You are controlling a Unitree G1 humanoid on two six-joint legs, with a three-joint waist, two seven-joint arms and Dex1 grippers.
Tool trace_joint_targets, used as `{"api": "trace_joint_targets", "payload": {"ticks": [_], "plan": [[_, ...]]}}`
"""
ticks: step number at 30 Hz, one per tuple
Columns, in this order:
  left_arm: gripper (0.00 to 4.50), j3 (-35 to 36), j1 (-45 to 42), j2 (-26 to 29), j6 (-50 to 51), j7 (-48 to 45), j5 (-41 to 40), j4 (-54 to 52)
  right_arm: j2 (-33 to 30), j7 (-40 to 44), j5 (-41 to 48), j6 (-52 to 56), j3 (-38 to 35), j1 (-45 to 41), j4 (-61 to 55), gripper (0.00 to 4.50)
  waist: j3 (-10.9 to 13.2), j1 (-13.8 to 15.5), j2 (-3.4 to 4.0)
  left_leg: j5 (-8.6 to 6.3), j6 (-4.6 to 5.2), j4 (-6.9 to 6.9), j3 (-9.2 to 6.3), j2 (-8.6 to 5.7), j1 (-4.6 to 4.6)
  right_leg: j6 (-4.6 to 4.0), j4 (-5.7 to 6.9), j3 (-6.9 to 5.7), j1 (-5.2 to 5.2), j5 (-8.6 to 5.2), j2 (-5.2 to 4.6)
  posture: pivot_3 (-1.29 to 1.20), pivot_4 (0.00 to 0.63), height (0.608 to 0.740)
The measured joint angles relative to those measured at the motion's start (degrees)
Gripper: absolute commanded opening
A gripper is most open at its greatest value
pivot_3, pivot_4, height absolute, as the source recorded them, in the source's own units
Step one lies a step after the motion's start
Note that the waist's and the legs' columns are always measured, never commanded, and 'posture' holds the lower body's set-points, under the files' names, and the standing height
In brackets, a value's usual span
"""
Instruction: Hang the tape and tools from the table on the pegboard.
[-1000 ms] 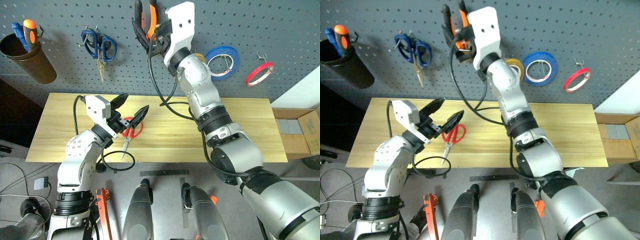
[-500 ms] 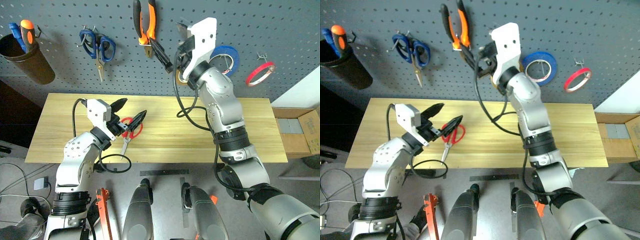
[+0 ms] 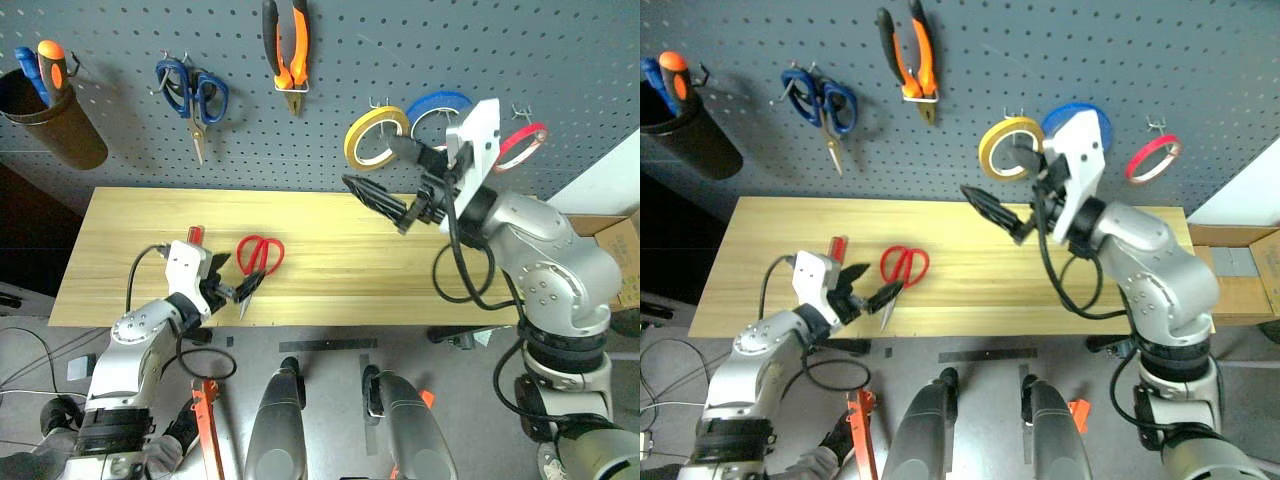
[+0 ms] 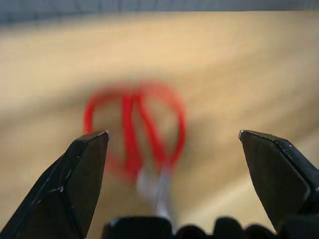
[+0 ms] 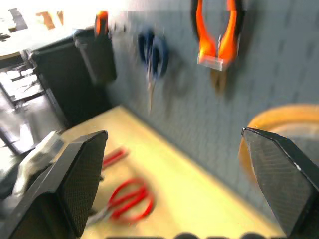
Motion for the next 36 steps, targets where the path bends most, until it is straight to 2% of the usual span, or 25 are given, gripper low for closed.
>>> {"api": "trace_joint_targets", "payload": {"ticks": [4, 10, 15, 23, 36], "plan": [[4.5, -1.7, 0.4, 1.7, 2.2, 1.6, 4.3, 2.4, -6.4, 3.9, 4.1, 4.6, 2.5, 10.2, -5.0, 4.47, 0.0, 0.4, 0.0, 0.0, 0.0, -0.42, 0.04, 0.01, 0.0, -0.08, -0.39, 0.0, -0.01, -0.05, 0.0, 0.1, 0.412, 0.74], [4.5, -2.9, -2.7, 1.6, 11.9, 2.2, 3.6, -2.6, -5.1, 4.5, -1.3, -1.6, 13.4, 18.2, -4.8, 4.47, 0.0, 0.2, 0.02, 0.0, 0.0, -0.63, 0.03, -0.01, -0.02, -0.05, -0.66, -0.07, -0.01, -0.05, 0.23, 0.11, 0.416, 0.74], [4.5, -4.0, -4.1, 1.5, 17.4, 2.4, 3.3, -6.8, -2.0, 4.0, -7.8, -8.2, 21.0, 21.1, -3.3, 4.47, 0.0, -0.1, 0.02, 0.0, -0.01, -0.64, 0.08, -0.03, 0.02, -0.03, -0.67, -0.07, 0.0, -0.05, 0.25, 0.12, 0.413, 0.74], [4.5, -7.0, -4.4, 2.1, 24.2, 5.4, 6.4, -7.1, 1.3, 2.5, -10.2, -10.8, 22.5, 22.6, -3.3, 4.47, 0.0, 0.0, 0.02, -0.01, -0.02, -0.64, 0.04, 0.03, 0.02, -0.04, -0.68, -0.06, 0.01, -0.05, 0.23, 0.11, 0.414, 0.74], [4.5, -8.6, -7.2, -3.5, 24.0, 11.0, 9.7, -5.8, 3.1, 2.3, -14.0, -13.6, 22.5, 22.3, -1.9, 4.47, 0.0, 0.1, 0.02, -0.01, -0.03, -0.64, 0.05, -0.02, 0.02, -0.03, -0.69, -0.06, 0.02, -0.04, 0.23, 0.1, 0.413, 0.74]]}}
